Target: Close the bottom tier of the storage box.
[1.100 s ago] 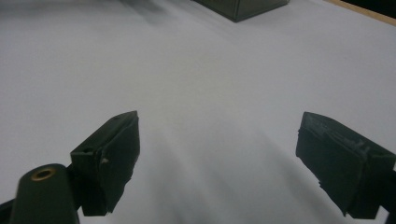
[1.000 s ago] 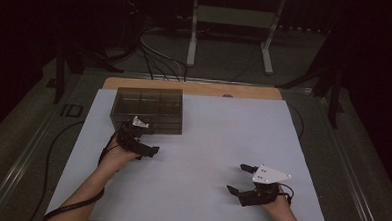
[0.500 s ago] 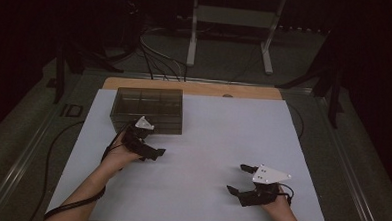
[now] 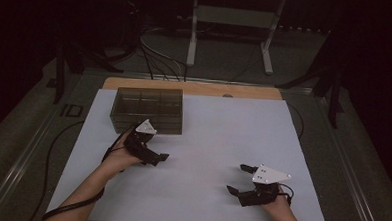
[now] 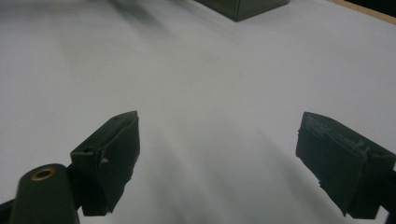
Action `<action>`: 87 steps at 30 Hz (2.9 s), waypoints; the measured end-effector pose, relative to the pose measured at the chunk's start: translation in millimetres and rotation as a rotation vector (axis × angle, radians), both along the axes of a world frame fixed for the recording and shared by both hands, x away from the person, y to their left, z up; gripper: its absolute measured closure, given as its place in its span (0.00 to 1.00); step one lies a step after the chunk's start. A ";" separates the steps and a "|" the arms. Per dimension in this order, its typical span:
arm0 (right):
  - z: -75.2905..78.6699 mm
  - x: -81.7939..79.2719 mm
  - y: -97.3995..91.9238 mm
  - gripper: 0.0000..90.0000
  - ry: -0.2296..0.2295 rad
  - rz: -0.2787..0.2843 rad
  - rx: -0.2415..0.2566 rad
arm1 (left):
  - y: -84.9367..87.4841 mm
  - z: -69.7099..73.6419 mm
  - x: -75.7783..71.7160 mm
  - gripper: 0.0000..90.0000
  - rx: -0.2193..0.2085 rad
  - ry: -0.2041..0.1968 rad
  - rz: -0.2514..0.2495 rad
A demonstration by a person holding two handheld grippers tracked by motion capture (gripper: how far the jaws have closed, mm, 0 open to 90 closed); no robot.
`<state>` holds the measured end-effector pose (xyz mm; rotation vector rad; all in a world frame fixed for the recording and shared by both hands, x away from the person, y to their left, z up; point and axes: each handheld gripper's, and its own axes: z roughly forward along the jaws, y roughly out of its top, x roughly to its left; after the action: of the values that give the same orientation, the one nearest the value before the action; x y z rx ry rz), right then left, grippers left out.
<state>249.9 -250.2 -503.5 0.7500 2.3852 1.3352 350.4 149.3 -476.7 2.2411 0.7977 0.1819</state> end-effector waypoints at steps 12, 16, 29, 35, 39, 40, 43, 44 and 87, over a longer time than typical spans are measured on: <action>0.2 -0.1 0.2 0.15 0.000 0.000 0.001 | -0.7 -0.5 -14.5 0.00 -0.004 -0.022 -0.037; 0.2 -0.3 0.5 0.15 -0.001 0.000 -0.001 | 0.2 -1.3 -19.1 0.00 -0.003 -0.022 -0.038; 0.2 -0.3 0.6 0.15 0.000 0.000 -0.001 | 5.5 -5.1 -35.8 0.00 -0.012 -0.036 -0.059; 0.2 -0.5 0.6 0.15 0.000 0.001 -0.001 | 7.2 -6.7 -46.0 0.00 -0.002 -0.042 -0.085; 0.3 -0.5 0.6 0.15 -0.001 0.001 -0.002 | 10.7 -7.8 -52.3 0.00 -0.004 -0.040 -0.090; 0.3 -0.5 0.6 0.15 -0.002 0.001 -0.002 | 11.6 -8.2 -53.9 0.00 -0.007 -0.040 -0.088; 0.2 -0.5 0.7 0.15 -0.001 0.001 -0.003 | 15.0 -9.6 -58.7 0.00 -0.006 -0.037 -0.092; 0.2 -0.5 0.8 0.15 -0.001 0.000 -0.003 | 16.0 -10.2 -60.5 0.00 -0.006 -0.035 -0.094; 0.7 -0.9 1.0 0.15 -0.001 -0.001 0.000 | 91.1 -26.4 -103.6 0.00 -0.011 0.013 0.070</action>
<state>249.0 -249.2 -502.9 0.7499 2.3838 1.3355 246.7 240.3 -503.2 2.2078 0.8831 0.1965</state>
